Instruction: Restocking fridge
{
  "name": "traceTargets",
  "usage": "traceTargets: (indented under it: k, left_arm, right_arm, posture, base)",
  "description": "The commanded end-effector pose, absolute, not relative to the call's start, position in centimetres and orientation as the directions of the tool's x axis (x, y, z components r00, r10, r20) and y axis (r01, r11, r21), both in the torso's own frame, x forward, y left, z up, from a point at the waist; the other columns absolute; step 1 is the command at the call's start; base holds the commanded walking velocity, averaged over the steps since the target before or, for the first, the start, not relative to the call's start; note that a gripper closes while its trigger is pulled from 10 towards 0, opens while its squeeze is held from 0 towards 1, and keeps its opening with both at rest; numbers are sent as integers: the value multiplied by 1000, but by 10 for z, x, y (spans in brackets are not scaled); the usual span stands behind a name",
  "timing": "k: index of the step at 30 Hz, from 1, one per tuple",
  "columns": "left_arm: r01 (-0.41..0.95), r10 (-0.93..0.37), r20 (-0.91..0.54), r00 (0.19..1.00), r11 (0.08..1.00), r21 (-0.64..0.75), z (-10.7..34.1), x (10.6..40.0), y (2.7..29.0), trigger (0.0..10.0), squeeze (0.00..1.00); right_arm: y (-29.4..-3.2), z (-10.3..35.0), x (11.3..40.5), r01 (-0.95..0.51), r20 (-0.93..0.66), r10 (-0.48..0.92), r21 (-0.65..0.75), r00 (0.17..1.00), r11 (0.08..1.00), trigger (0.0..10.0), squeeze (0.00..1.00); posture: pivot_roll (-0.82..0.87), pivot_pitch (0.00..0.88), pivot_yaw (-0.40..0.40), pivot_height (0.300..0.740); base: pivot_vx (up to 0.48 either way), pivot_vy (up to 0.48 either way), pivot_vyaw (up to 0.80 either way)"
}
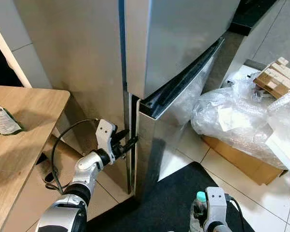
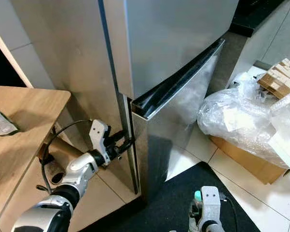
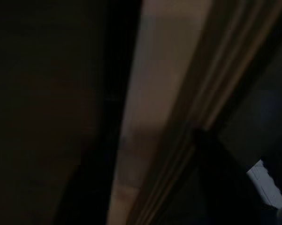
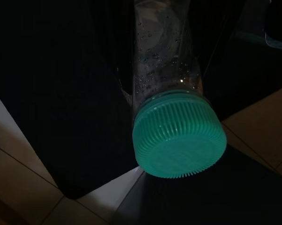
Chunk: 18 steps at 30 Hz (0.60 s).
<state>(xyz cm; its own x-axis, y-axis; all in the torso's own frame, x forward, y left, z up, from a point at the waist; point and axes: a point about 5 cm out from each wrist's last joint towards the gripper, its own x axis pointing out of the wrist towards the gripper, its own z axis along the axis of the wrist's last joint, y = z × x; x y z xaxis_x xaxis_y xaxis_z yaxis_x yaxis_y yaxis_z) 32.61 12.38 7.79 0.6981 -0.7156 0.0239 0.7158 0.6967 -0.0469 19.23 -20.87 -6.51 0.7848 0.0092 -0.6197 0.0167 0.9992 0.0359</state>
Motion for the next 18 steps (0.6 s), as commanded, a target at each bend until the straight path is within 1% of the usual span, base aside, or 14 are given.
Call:
traceTargets:
  k: [1,3,4,5,6,7,8,9,10,12,14,16,17,18]
  left_arm:
    - [736,-736,12,677,677,-26,80,327,120,10000,1000]
    - [767,-766,29,642,642,-9,80,323,111,10000,1000]
    - [767,-766,29,642,642,-9,80,323,111,10000,1000]
    - [786,-785,37,619,619,-14,80,321,106,10000,910]
    - [811,-809,47,585,585,-17,80,318,97,10000,592]
    - [831,-829,58,557,557,-20,80,315,89,10000,141]
    - [847,-844,71,532,531,-27,81,313,81,10000,0]
    - [870,-866,86,492,491,-39,82,310,69,10000,0]
    - [870,-866,86,492,491,-39,82,310,69,10000,0]
    - [905,-898,114,425,421,-61,86,305,48,10000,0]
    - [905,-898,114,425,421,-61,86,305,48,10000,0]
    - [957,-942,172,289,278,-87,97,295,10,10000,0]
    - [957,-942,172,289,278,-87,97,295,10,10000,0]
    - [971,-952,197,235,221,-92,102,289,-4,10000,0]
  right_arm:
    - [-210,-68,187,35,-632,-2,40,775,999,10000,0]
    - [-212,-69,184,41,-637,-7,39,771,998,10000,0]
    - [-212,-69,184,41,-637,-7,39,771,998,10000,0]
    - [-212,-70,183,43,-639,-8,39,769,998,10000,0]
    - [-212,-71,181,44,-644,-9,38,765,998,10000,0]
    - [-212,-72,178,44,-648,-10,37,761,998,10000,0]
    - [-212,-73,177,44,-652,-10,36,758,998,10000,0]
    - [-211,-73,175,43,-655,-9,36,756,998,10000,0]
    - [-211,-73,175,43,-655,-9,36,756,998,10000,0]
    - [-211,-74,174,43,-658,-7,38,753,998,10000,0]
    - [-211,-74,174,43,-658,-7,38,753,998,10000,0]
    - [-210,-75,173,44,-661,-6,40,750,998,10000,0]
    - [-210,-75,173,44,-661,-6,40,750,998,10000,0]
    - [-210,-75,172,45,-662,-6,41,749,998,10000,0]
  posture:
    - [-185,150,0,740]
    - [-183,148,2,740]
    - [-183,148,2,740]
    - [-183,148,2,740]
    - [-180,148,0,740]
    - [-180,148,0,740]
    - [-181,147,-2,740]
    - [-181,148,-2,740]
    - [-181,148,-2,740]
    - [-182,148,-1,740]
    - [-182,148,-1,740]
    - [-183,149,5,740]
    - [-183,149,5,740]
    - [-183,149,5,740]
  base:
    - [0,0,0]
    - [0,0,0]
    - [0,0,0]
    - [0,0,0]
    - [0,0,0]
    - [0,0,0]
    - [0,0,0]
    - [0,0,0]
    - [0,0,0]
    - [0,0,0]
    - [0,0,0]
    - [0,0,0]
    - [0,0,0]
    - [0,0,0]
